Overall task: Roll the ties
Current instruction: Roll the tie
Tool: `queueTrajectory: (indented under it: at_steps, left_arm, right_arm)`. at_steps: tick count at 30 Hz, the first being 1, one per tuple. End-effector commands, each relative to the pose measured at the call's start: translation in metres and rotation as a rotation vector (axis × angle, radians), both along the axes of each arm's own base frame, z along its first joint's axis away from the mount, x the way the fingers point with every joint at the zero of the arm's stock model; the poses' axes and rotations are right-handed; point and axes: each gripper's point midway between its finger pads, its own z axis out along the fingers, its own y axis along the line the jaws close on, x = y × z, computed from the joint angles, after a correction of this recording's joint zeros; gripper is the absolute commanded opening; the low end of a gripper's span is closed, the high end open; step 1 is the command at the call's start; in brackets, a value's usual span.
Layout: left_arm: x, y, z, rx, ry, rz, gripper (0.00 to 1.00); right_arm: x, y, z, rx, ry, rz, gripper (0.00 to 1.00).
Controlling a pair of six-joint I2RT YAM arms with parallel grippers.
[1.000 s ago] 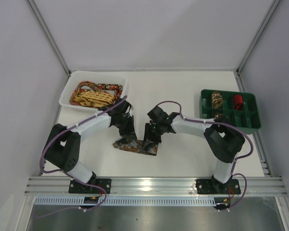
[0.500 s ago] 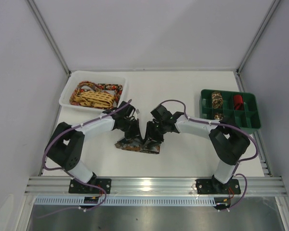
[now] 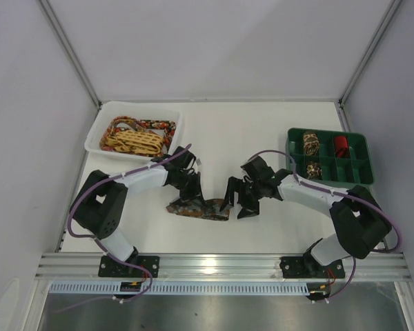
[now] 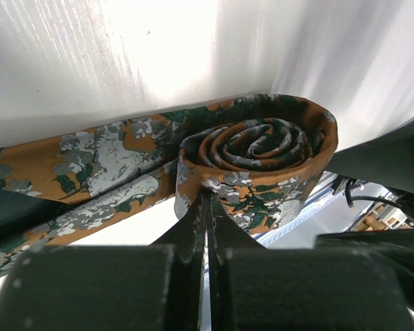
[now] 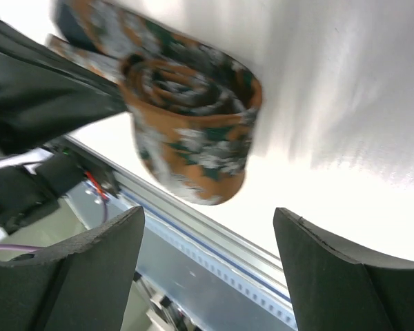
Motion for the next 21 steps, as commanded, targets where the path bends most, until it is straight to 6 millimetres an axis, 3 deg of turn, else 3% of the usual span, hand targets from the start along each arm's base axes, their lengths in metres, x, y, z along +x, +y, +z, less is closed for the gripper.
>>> queueTrajectory:
  at_steps: [1, 6, 9, 18, 21]
  left_arm:
    - [0.008, -0.008, 0.006, -0.02, -0.032, -0.029, 0.0]
    - [0.008, -0.007, -0.001, -0.004, -0.027, -0.031, 0.0]
    - [0.01, -0.005, -0.005, 0.009, -0.025, -0.027, 0.0]
    - [0.016, -0.016, -0.007, 0.007, -0.03, -0.033, 0.01]
    - [0.016, -0.023, -0.005, 0.002, -0.031, -0.043, 0.0]
  right_arm:
    - [0.008, 0.013, 0.001, 0.069, -0.062, 0.056, 0.82]
    - [0.018, 0.023, -0.017, 0.071, -0.057, 0.06, 0.8]
    - [0.021, 0.03, -0.017, 0.091, -0.05, 0.053, 0.73]
    - [0.024, 0.04, 0.004, 0.088, -0.087, 0.075, 0.63]
    - [0.027, 0.041, 0.009, 0.064, -0.082, 0.084, 0.53]
